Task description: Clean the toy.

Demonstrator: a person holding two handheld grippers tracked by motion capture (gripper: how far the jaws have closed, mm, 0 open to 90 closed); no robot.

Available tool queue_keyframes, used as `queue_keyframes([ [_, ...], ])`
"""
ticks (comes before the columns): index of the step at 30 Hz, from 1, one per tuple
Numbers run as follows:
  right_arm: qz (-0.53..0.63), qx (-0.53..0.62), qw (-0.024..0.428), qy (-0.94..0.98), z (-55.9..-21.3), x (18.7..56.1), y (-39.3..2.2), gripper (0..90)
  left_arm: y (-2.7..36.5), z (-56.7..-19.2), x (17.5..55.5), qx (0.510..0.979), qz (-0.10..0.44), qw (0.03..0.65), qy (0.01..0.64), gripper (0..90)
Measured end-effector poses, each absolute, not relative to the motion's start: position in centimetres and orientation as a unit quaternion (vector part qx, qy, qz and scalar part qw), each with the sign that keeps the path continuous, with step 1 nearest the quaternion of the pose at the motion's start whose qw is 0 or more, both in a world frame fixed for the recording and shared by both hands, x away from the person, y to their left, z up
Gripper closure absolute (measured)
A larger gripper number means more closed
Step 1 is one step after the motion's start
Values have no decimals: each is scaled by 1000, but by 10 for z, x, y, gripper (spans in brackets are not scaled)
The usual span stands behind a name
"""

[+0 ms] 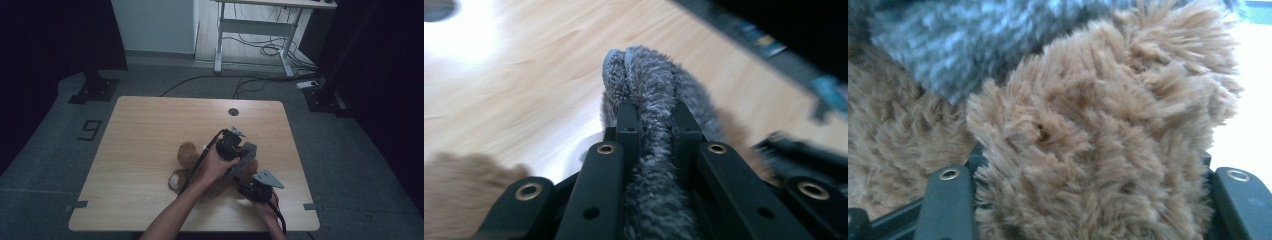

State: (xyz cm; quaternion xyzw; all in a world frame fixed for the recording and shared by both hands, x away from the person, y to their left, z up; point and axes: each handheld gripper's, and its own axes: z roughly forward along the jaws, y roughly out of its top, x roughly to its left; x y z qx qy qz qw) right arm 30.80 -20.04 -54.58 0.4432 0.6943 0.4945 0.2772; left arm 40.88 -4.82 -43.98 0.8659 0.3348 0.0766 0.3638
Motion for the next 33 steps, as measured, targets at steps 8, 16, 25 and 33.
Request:
queue_keyframes([
  [8,495,440,275,697,-544,308,-200,346,20,-448,407,839,59,392,372,791],
  [16,497,443,273,695,-544,308,-201,345,87,-443,388,812,69,424,396,786],
  [25,488,447,287,692,-544,310,-197,354,102,-450,347,814,8,453,363,782],
  [33,467,454,314,691,-543,322,-187,361,96,-466,362,802,34,453,388,783],
])
